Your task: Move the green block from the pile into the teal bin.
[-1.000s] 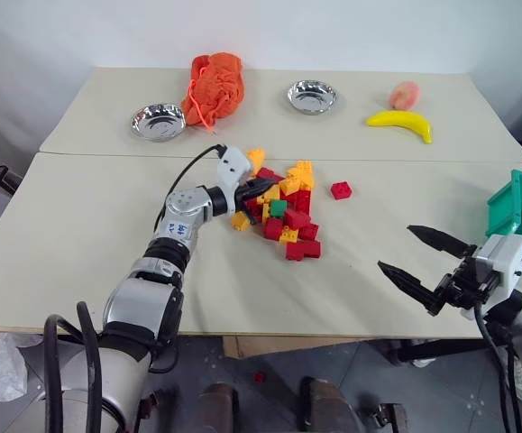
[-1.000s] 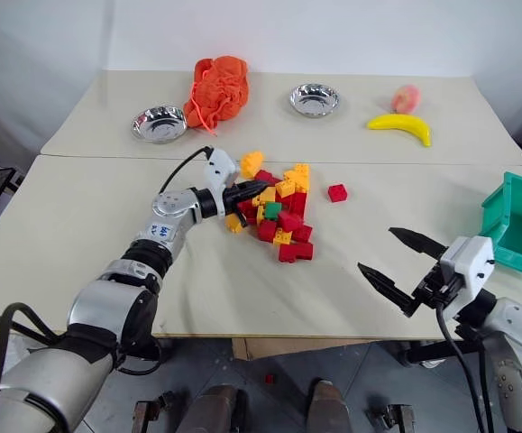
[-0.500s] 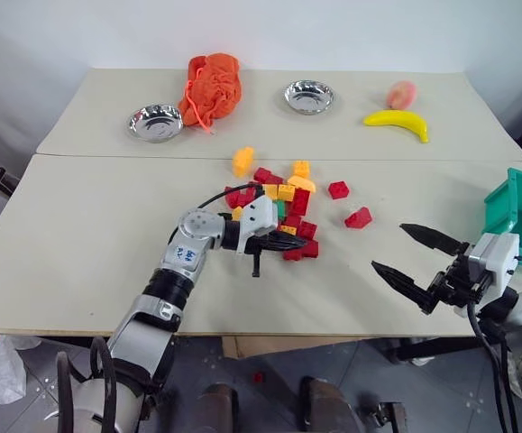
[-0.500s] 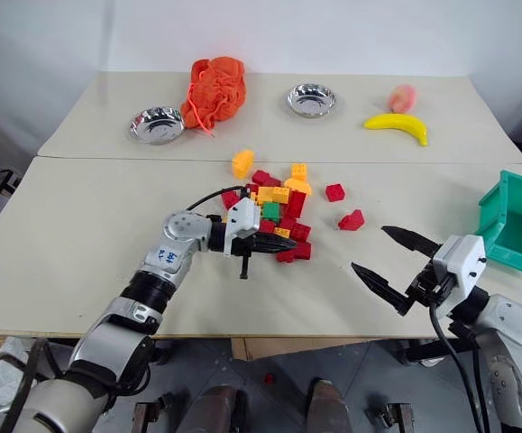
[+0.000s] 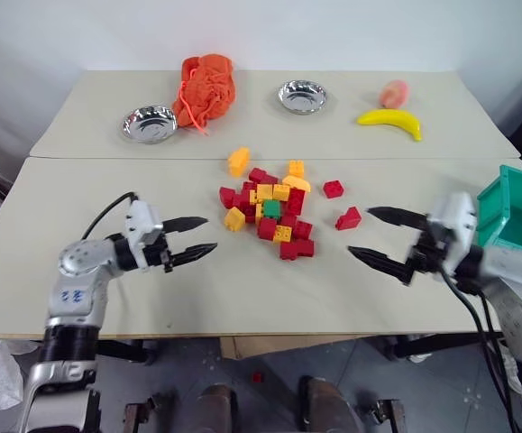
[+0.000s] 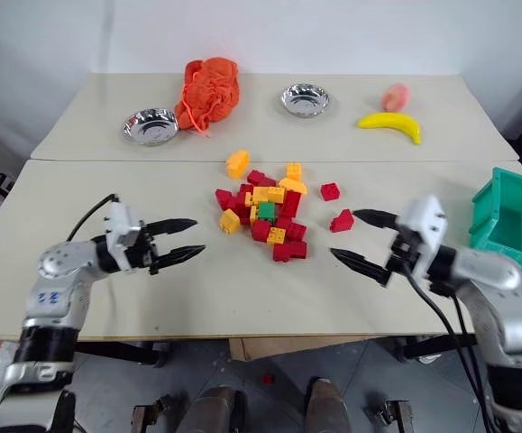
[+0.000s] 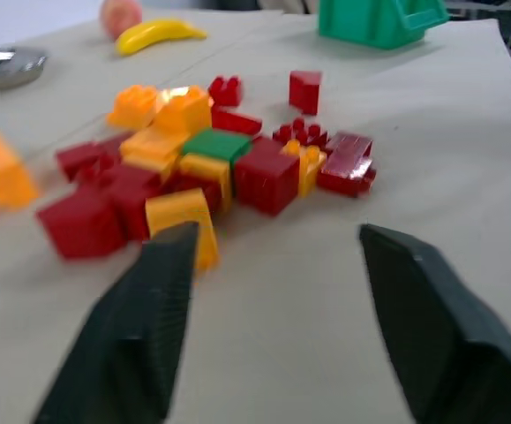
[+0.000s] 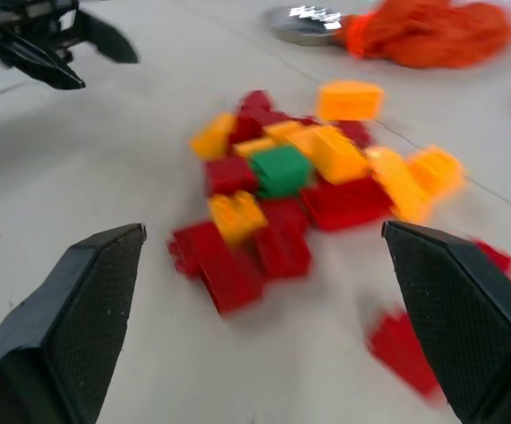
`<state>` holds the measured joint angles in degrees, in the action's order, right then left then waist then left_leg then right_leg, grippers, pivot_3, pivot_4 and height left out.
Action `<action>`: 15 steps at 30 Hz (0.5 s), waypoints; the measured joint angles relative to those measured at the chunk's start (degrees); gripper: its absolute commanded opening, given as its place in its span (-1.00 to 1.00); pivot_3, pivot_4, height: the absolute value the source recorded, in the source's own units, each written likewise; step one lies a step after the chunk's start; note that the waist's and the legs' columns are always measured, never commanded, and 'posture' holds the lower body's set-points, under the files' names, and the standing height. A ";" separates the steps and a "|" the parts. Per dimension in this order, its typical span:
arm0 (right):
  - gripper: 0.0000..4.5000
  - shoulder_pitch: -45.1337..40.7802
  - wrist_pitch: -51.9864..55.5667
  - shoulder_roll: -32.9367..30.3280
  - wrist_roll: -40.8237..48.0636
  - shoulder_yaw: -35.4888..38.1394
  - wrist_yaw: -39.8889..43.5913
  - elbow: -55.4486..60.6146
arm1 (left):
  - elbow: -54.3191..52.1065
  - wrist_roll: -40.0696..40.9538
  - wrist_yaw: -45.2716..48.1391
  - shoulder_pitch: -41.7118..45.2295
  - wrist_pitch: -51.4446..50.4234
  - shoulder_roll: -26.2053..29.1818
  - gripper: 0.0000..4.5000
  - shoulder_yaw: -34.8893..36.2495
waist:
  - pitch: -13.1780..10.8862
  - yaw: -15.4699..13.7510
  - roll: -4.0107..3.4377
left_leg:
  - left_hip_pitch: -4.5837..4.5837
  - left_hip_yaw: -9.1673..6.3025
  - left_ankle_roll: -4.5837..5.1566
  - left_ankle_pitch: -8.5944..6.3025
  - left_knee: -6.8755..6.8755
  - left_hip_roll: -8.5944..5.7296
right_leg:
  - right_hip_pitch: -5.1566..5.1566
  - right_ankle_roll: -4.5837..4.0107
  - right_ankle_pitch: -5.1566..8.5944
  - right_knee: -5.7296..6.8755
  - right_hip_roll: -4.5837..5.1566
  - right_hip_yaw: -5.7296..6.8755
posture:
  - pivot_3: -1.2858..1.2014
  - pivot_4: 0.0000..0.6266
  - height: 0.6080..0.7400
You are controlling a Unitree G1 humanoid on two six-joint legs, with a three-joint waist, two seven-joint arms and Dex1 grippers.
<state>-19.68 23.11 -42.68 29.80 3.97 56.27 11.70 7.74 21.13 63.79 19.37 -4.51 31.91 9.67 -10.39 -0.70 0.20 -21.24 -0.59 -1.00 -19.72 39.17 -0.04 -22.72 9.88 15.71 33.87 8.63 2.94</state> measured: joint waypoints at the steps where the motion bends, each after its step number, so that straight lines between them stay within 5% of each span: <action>1: 1.00 -2.54 1.37 0.80 -0.78 -1.80 -0.17 -1.35 | -1.18 0.18 -0.51 -1.23 -0.48 0.08 0.96 0.23 | 0.00 0.06 0.00 | -0.01 0.02 0.00 0.00 0.00 -0.03 | 0.00 0.00 0.00 0.00 0.03 -0.02 | 0.03 -0.52 1.00; 8: 1.00 -22.87 7.93 10.71 -8.07 -15.77 0.77 -17.94 | -9.27 1.22 -6.78 -6.81 -2.18 -1.78 0.98 0.38 | 0.00 1.01 -0.01 | 0.00 0.01 -0.03 0.01 -0.02 0.01 | -0.09 -0.03 0.01 0.09 0.01 0.00 | 0.03 -0.52 1.00; 15: 1.00 -33.14 5.16 16.81 -14.72 -19.86 2.86 -36.63 | -12.80 1.50 -9.65 -9.24 -3.07 -1.88 0.98 0.08 | 0.00 1.00 -0.01 | -0.02 0.03 -0.04 -0.01 -0.05 -0.01 | -0.11 -0.03 0.01 0.06 0.02 0.03 | 0.03 -0.52 1.00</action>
<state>-52.82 28.27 -25.87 15.07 -15.90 59.13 -24.93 -5.06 22.63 54.15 10.13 -7.57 30.03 9.75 -10.39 0.29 0.19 -21.26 -0.56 -1.04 -19.73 39.11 -0.05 -22.83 9.85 15.72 33.93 8.65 2.97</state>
